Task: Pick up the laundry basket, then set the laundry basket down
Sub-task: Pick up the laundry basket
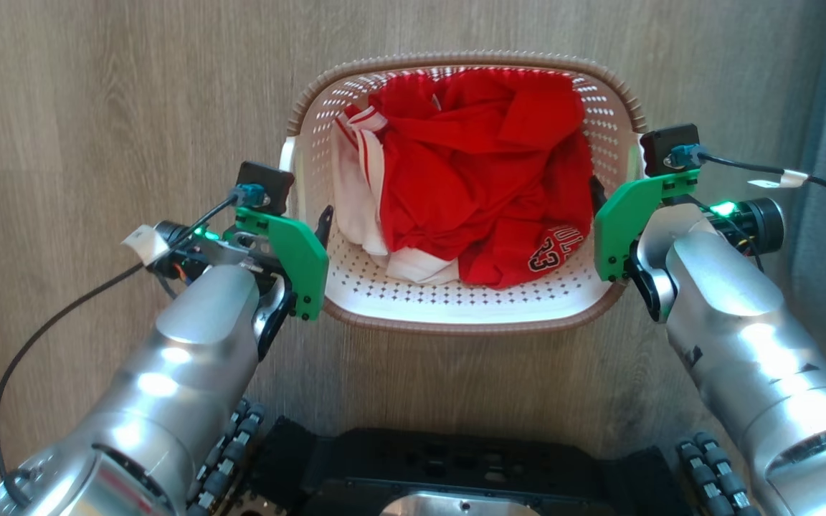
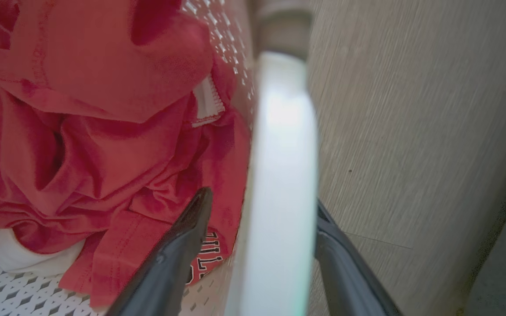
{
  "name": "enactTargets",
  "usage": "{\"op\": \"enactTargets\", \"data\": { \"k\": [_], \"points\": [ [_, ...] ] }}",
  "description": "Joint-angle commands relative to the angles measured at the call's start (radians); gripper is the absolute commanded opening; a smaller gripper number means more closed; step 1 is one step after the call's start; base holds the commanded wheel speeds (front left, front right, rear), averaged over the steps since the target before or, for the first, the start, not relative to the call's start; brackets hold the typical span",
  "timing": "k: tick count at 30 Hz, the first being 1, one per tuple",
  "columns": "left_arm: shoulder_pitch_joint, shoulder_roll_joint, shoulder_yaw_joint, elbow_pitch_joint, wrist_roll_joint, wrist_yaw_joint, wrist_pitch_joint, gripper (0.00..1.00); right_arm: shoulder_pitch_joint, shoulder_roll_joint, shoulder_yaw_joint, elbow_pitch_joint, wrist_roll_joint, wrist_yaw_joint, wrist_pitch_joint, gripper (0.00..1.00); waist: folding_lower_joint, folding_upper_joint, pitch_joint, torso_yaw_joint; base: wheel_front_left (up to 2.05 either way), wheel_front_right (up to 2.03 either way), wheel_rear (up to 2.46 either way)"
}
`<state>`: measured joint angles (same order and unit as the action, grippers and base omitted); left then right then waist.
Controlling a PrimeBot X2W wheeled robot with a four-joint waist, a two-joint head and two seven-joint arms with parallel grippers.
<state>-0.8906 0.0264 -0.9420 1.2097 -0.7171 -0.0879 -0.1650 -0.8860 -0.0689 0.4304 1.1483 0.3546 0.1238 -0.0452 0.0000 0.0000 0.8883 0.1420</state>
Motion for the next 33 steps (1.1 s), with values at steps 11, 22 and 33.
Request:
{"op": "enactTargets", "data": {
  "k": [11, 22, 33],
  "points": [
    [-0.028, 0.024, -0.089, -0.039, -0.082, 0.008, 0.029, 1.00, -0.003, 0.019, -0.001, 0.072, -0.045, 0.007, -0.009, 1.00, 0.0000, 0.0000, 0.041, 0.040, 0.00, 0.00, 0.00],
    [-0.042, 0.024, -0.169, -0.049, -0.151, 0.016, 0.035, 1.00, -0.013, 0.019, -0.011, 0.090, -0.053, 0.007, -0.027, 1.00, 0.0000, 0.0000, 0.051, 0.047, 0.00, 0.00, 0.00],
    [-0.053, 0.024, -0.237, -0.051, -0.227, 0.020, 0.051, 0.00, -0.005, 0.019, 0.017, 0.063, -0.019, 0.007, -0.026, 0.00, 0.0000, 0.0000, 0.051, 0.050, 0.00, 0.00, 0.00]
  ]
}}
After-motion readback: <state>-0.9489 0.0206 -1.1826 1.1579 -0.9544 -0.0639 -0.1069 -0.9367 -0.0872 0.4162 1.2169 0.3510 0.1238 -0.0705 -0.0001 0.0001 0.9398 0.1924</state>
